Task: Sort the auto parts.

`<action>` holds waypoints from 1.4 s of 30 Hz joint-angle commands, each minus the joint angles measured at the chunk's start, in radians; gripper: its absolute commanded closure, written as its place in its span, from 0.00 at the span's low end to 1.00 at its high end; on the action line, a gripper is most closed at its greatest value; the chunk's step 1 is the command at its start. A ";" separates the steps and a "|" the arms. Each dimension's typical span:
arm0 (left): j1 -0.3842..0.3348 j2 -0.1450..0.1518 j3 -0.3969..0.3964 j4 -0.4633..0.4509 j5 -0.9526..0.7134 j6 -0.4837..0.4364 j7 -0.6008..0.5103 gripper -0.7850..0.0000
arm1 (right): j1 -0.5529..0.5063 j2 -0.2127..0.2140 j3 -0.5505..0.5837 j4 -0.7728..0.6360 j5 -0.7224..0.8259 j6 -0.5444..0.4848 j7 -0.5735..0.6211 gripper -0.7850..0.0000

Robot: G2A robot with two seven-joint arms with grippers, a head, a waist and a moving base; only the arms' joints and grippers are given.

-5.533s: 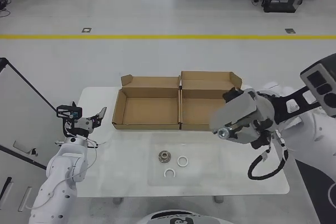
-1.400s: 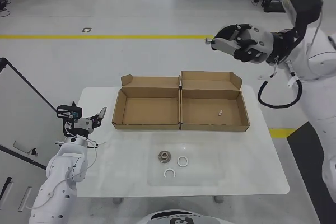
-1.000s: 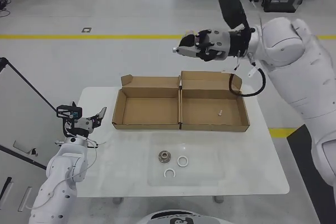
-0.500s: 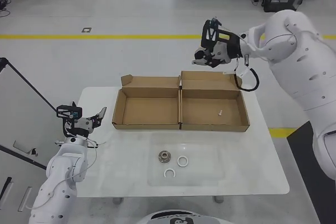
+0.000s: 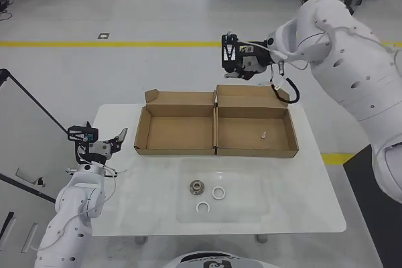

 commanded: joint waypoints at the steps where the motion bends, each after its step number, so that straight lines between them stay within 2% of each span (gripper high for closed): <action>1: 0.000 0.000 0.000 0.000 0.000 0.000 0.000 0.00 | 0.013 -0.011 -0.037 0.011 -0.021 0.000 0.000 1.00; 8: 0.000 0.000 0.000 0.000 0.000 0.000 0.000 0.00 | 0.033 -0.052 -0.184 0.079 -0.099 0.000 0.000 1.00; 16: 0.000 0.000 0.000 0.000 0.000 0.000 0.000 0.00 | 0.010 -0.088 -0.332 0.197 -0.099 0.000 0.000 1.00; 26: 0.000 0.000 0.000 0.000 0.000 0.000 0.000 0.00 | -0.087 -0.124 -0.332 0.336 -0.147 0.000 -0.001 1.00; 42: 0.000 0.000 0.000 0.000 0.000 0.000 0.000 0.00 | -0.148 -0.186 -0.332 0.476 -0.208 0.000 -0.028 1.00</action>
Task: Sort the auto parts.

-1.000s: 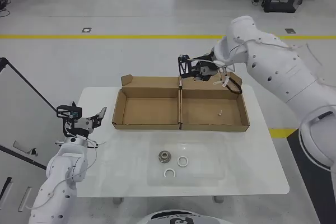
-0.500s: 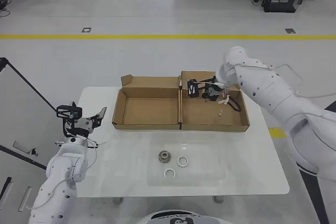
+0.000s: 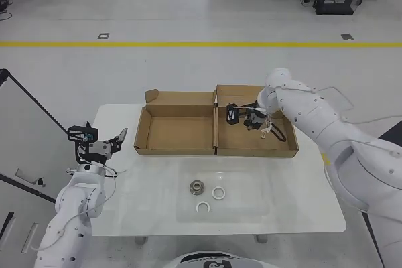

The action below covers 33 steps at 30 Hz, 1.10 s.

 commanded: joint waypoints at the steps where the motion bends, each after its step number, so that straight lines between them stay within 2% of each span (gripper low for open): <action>1: 0.000 0.000 0.000 0.000 0.000 0.000 0.000 0.00 | -0.007 -0.007 0.000 0.017 -0.007 0.000 -0.003 1.00; 18: 0.000 0.000 0.000 0.000 0.000 0.000 0.000 0.00 | -0.049 -0.054 0.000 0.149 -0.120 0.000 -0.101 1.00; 33: 0.000 0.000 0.000 0.000 0.000 0.000 0.000 0.00 | -0.065 -0.087 0.000 0.210 -0.179 0.000 -0.134 1.00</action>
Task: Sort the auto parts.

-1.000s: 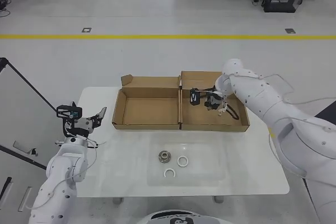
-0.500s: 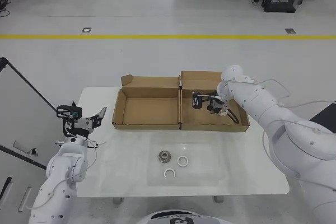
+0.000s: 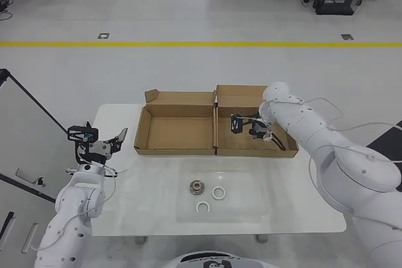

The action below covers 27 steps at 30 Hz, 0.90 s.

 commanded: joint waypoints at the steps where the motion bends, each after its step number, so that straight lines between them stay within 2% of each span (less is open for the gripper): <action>1: 0.000 0.000 0.000 0.000 0.000 0.000 0.000 0.00 | -0.003 -0.003 0.000 0.007 -0.002 0.000 -0.005 1.00; 16: 0.000 0.000 0.000 0.000 0.000 0.000 0.000 0.00 | -0.021 -0.025 0.000 0.037 -0.031 0.000 -0.031 1.00; 17: 0.000 0.000 0.000 0.000 0.000 0.000 0.000 0.00 | -0.021 -0.026 0.000 0.039 -0.034 0.000 -0.032 0.98; 18: 0.000 0.000 0.000 0.000 0.000 0.000 0.000 0.00 | -0.022 -0.027 0.000 0.041 -0.035 0.000 -0.035 0.88; 19: 0.000 0.000 0.000 0.000 0.000 0.000 0.000 0.00 | -0.023 -0.028 0.000 0.043 -0.037 0.000 -0.036 0.86; 20: 0.000 0.000 0.000 0.000 0.000 0.000 0.000 0.00 | -0.023 -0.030 0.000 0.044 -0.040 0.000 -0.037 0.78; 21: 0.000 0.000 0.000 0.000 0.000 0.000 0.000 0.00 | -0.024 -0.031 0.000 0.046 -0.042 0.000 -0.039 0.75; 27: 0.000 0.000 0.000 0.000 0.000 0.000 0.000 0.00 | -0.023 -0.036 0.000 0.056 -0.054 0.000 -0.059 0.71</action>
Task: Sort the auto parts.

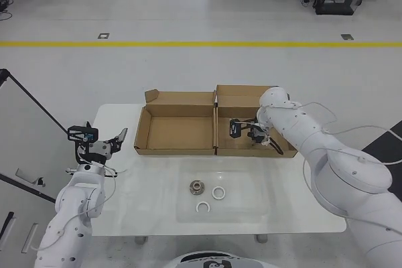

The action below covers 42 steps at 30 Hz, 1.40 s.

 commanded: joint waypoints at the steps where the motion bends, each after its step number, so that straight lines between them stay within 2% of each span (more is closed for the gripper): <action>1: 0.000 0.000 0.000 0.000 0.000 0.000 0.000 0.00 | 0.002 -0.001 0.000 0.002 -0.004 0.000 -0.011 0.71; 5: 0.000 0.000 0.000 0.000 0.000 0.000 0.000 0.00 | 0.013 -0.002 0.000 0.001 -0.010 0.000 -0.038 0.65; 8: 0.000 0.000 0.000 0.000 0.000 0.000 0.000 0.00 | 0.022 -0.001 0.000 -0.003 -0.008 0.000 -0.066 0.51; 10: 0.000 0.000 0.000 0.000 0.000 0.000 0.000 0.00 | 0.031 0.001 0.000 -0.007 0.000 0.000 -0.096 0.29; 11: 0.000 0.000 0.000 0.000 0.000 0.000 0.000 0.00 | 0.036 0.002 0.000 -0.010 -0.002 0.000 -0.107 0.23; 13: 0.000 0.000 0.000 0.000 0.000 0.000 0.000 0.00 | 0.047 0.007 0.000 -0.017 -0.007 0.000 -0.134 0.00; 21: 0.000 0.000 0.000 0.000 0.000 0.000 0.000 0.00 | 0.092 0.043 0.001 -0.058 -0.010 0.000 -0.291 0.00; 28: 0.000 0.000 0.000 0.000 0.000 0.000 0.000 0.00 | 0.113 0.096 0.007 -0.119 0.020 0.000 -0.407 0.00; 37: 0.000 0.000 0.000 0.000 0.000 0.000 0.000 0.00 | 0.112 0.198 0.045 -0.262 0.088 0.000 -0.533 0.00; 42: 0.000 0.000 0.000 0.000 0.000 0.000 0.000 0.00 | 0.094 0.270 0.075 -0.371 0.135 0.000 -0.543 0.00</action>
